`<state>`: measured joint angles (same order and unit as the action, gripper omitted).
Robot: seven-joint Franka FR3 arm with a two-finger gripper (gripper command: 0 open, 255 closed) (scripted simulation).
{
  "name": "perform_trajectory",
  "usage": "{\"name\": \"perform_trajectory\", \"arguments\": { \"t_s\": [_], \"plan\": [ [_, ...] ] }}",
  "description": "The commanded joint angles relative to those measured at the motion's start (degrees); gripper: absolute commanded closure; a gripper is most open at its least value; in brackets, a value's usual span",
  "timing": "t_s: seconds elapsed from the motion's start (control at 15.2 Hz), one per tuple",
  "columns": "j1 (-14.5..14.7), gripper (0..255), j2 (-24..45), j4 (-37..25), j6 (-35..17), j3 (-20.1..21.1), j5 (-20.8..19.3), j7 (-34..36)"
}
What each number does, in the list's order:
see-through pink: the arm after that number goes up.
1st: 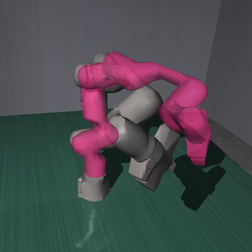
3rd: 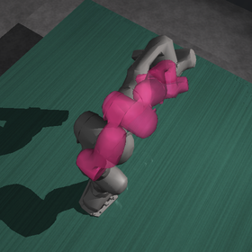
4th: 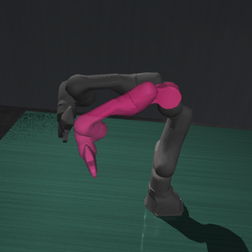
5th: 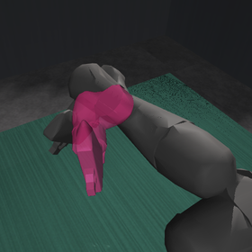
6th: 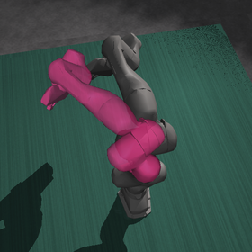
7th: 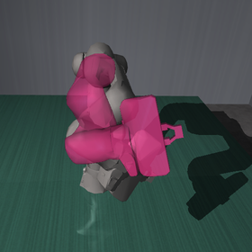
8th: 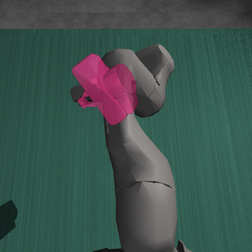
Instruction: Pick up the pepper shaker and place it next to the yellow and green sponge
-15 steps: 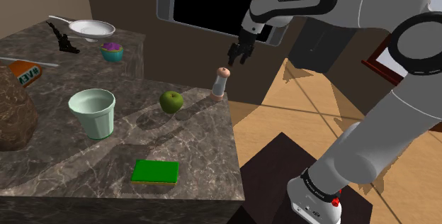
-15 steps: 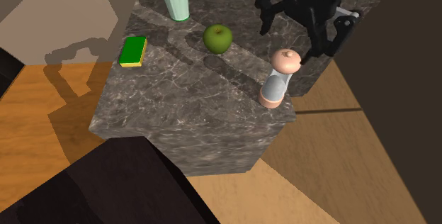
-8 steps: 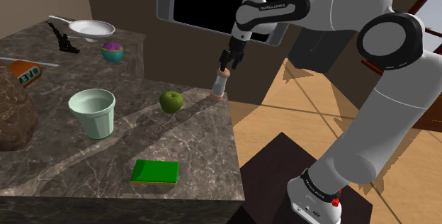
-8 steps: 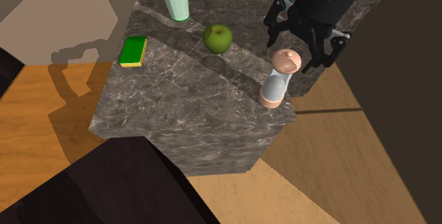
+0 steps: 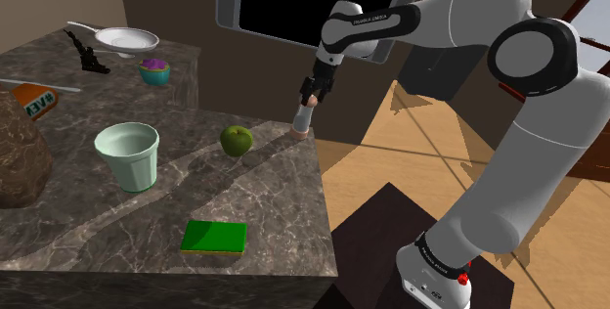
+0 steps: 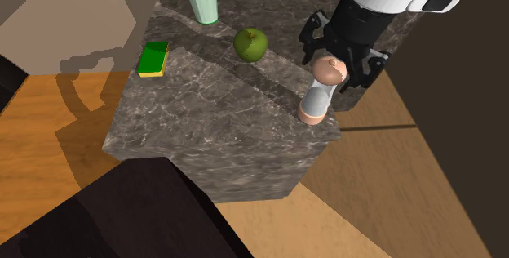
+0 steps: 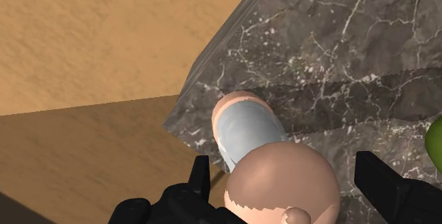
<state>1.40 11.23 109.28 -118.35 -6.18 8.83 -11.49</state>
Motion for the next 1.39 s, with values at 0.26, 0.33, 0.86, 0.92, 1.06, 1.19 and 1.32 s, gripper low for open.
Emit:
{"name": "perform_trajectory", "arguments": {
  "t_s": [0.26, 0.33, 0.86, 0.92, 1.06, 1.19, 1.32],
  "plan": [
    [0.0, 255, 0.0, 0.0, 0.0, 0.0, 0.0, 0.0],
    [0.0, 255, 0.0, 0.0, 0.0, 0.0, 0.0, 0.0],
    [0.0, 255, 0.0, 0.0, -0.1, 0.0, 0.0, 0.0],
    [0.0, 255, -0.3, -0.4, 0.6, 0.0, -0.1, 0.1],
    [0.0, 255, -0.8, -1.2, 2.0, -0.1, -0.2, 0.3],
    [0.0, 255, -1.3, -2.2, 3.4, -0.1, -0.4, 0.5],
    [0.0, 255, -1.8, -3.1, 4.8, -0.1, -0.5, 0.8]
  ]
}}
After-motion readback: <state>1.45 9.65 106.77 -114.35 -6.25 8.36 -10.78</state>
